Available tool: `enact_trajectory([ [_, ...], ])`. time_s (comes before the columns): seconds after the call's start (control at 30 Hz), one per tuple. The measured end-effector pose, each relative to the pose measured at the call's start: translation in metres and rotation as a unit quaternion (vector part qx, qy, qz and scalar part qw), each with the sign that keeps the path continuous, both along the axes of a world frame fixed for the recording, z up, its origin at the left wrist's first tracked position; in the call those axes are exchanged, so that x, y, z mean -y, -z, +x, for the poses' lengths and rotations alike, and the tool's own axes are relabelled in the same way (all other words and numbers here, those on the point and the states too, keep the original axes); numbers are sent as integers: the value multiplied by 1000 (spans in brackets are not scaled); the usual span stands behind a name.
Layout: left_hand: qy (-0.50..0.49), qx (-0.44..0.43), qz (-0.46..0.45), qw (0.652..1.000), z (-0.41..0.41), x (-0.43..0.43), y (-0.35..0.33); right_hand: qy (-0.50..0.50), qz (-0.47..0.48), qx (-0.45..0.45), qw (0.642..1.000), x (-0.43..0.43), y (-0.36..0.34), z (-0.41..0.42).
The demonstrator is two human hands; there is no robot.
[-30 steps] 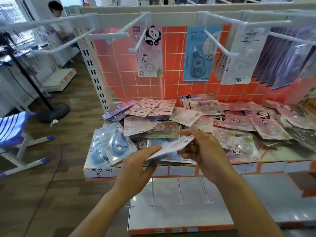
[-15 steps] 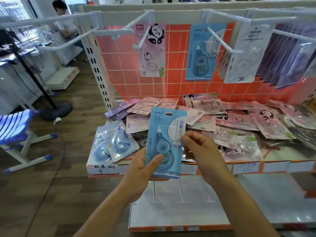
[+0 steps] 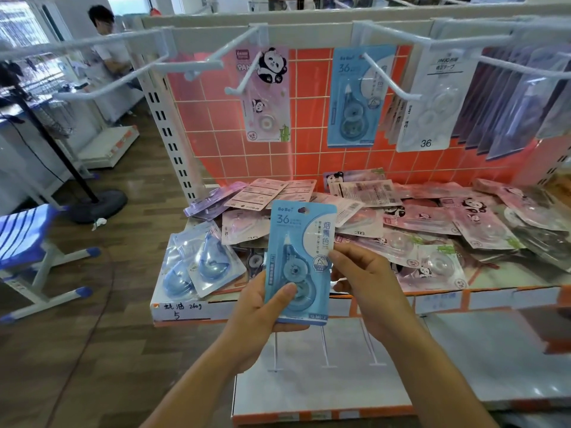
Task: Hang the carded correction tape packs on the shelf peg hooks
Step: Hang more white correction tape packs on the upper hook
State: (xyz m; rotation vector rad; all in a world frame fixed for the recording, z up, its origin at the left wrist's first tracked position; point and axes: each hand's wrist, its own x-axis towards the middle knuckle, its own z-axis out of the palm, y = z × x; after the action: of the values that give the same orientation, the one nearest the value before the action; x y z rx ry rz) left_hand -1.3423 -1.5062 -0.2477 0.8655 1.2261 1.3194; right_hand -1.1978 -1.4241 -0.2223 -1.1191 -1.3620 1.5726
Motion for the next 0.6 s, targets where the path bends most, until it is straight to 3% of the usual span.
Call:
enact_trajectory([
  [0.17, 21, 24, 5, 999, 10, -11, -7, 16, 28, -6, 999, -8, -6, 11],
  [0.37, 61, -61, 50, 995, 23, -28, -28, 43, 88, -103, 990, -22, -44, 21],
  [0.6, 87, -130, 137, 978, 39, -54, -64, 69, 215, -219, 949, -35, -99, 31],
])
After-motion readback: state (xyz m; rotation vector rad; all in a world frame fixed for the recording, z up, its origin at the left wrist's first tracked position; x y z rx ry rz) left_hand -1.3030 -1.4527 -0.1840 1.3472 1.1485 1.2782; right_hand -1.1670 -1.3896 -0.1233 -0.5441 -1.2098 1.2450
